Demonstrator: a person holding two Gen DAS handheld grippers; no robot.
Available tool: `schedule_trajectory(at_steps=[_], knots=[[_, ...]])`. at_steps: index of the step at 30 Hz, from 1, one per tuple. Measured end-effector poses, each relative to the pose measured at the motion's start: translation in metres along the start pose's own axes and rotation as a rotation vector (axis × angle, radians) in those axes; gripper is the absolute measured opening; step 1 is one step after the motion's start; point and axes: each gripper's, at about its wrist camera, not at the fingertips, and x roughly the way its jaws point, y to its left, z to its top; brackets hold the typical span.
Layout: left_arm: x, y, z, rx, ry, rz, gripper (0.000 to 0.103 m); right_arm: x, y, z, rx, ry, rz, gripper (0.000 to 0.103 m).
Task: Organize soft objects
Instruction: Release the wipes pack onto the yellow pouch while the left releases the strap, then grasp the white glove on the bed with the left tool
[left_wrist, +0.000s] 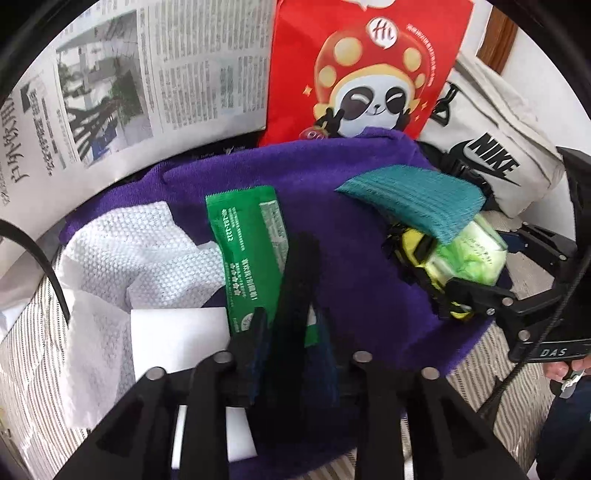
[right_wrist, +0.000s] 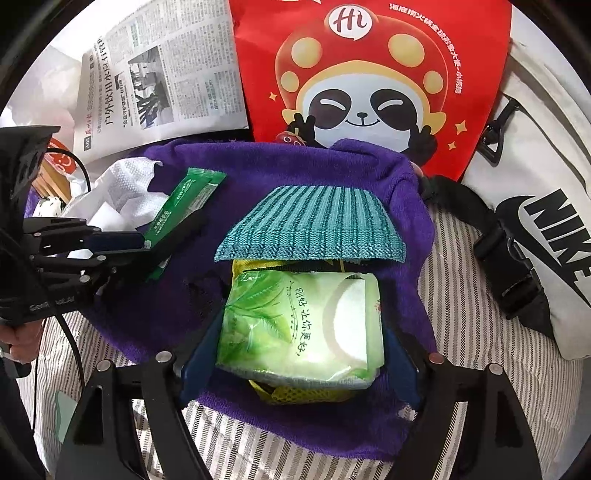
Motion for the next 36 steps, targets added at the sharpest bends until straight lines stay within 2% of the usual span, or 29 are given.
schedule_trajectory(at_steps=[1, 3, 4, 10, 20, 24, 32, 35, 36], knots=[[-0.004, -0.001, 0.0, -0.002, -0.005, -0.005, 0.033, -0.002, 0.0, 0.0, 0.005, 0.0, 0.005, 0.086], [-0.013, -0.004, -0.001, -0.001, -0.02, -0.002, 0.047, -0.004, 0.0, 0.0, 0.013, -0.002, 0.017, 0.087], [-0.016, -0.006, -0.001, 0.006, -0.027, 0.003, 0.048, -0.006, -0.001, 0.0, 0.023, -0.005, 0.019, 0.087], [-0.044, -0.018, -0.018, 0.047, -0.062, 0.003, 0.049, -0.027, -0.003, -0.003, 0.057, -0.034, -0.016, 0.089], [-0.069, -0.033, -0.087, 0.078, -0.071, 0.016, 0.054, -0.063, -0.017, -0.031, 0.128, -0.062, -0.071, 0.089], [-0.075, -0.04, -0.115, 0.051, -0.069, -0.032, 0.056, -0.073, -0.023, -0.052, 0.163, -0.059, -0.083, 0.089], [-0.061, -0.057, -0.153, 0.023, -0.041, -0.087, 0.061, -0.089, -0.03, -0.086, 0.216, -0.056, -0.098, 0.089], [-0.05, -0.064, -0.166, 0.034, -0.011, -0.059, 0.062, -0.096, -0.032, -0.098, 0.23, -0.057, -0.105, 0.089], [-0.051, -0.067, -0.17, 0.042, -0.03, -0.05, 0.068, -0.098, -0.033, -0.101, 0.233, -0.06, -0.105, 0.089]])
